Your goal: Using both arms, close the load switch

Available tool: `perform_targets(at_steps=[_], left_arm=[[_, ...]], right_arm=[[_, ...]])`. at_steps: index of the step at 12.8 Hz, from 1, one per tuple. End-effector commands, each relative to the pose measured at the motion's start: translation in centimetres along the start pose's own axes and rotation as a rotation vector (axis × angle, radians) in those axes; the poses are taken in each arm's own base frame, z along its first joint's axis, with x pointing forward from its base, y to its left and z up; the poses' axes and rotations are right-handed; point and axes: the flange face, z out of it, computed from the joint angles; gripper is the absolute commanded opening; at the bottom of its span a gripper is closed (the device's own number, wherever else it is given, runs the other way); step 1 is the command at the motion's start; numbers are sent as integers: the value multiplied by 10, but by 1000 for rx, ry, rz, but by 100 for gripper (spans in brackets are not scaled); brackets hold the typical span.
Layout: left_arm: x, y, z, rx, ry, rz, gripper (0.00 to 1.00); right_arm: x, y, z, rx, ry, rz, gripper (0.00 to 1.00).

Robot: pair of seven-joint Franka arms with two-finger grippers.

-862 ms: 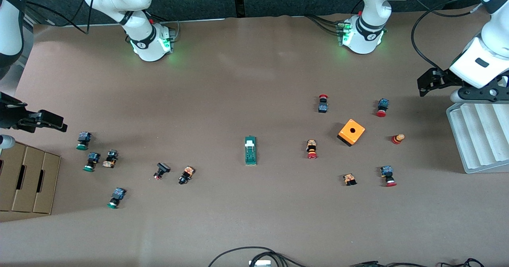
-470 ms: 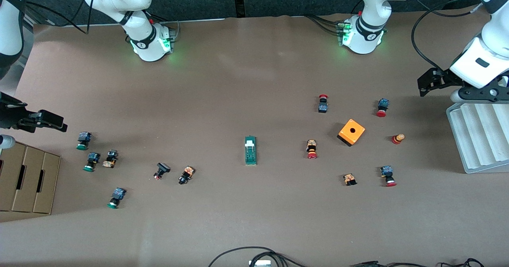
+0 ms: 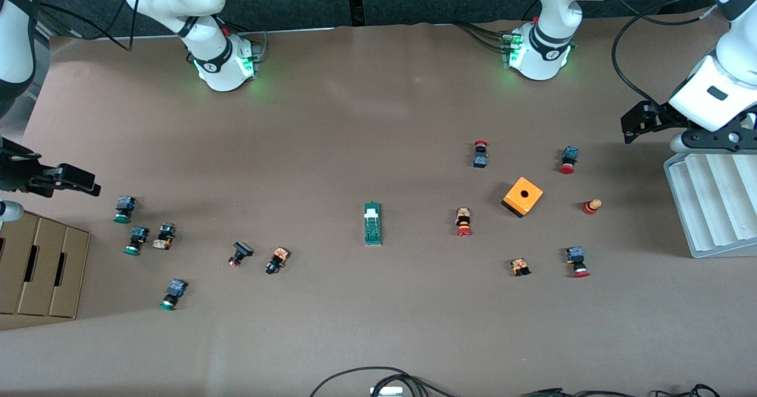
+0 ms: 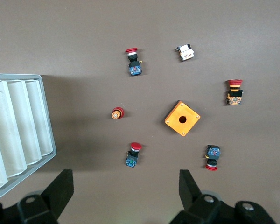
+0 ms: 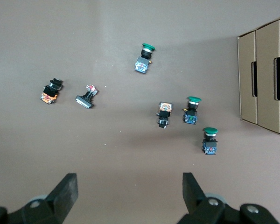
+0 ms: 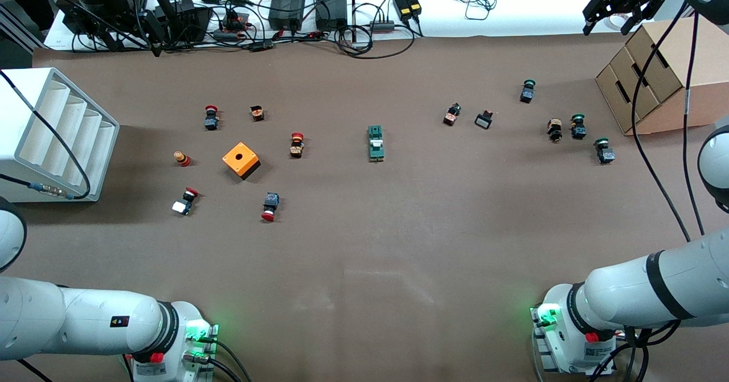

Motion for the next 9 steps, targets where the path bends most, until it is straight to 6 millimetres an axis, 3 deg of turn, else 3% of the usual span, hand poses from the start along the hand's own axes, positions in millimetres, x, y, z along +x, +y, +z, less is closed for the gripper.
perform_targets(at_steps=[1, 4, 7, 9], left_arm=[[-4, 0, -4, 7, 1, -4, 100], [-3, 2, -3, 7, 0, 1, 100], [-1, 4, -1, 5, -3, 3, 100], [-1, 6, -1, 4, -1, 6, 100]], right_arm=[[0, -4, 1, 12, -11, -7, 100], [0, -18, 0, 17, -7, -31, 100], [2, -69, 0, 46, 11, -103, 100], [13, -80, 8, 130, 42, -100, 100]])
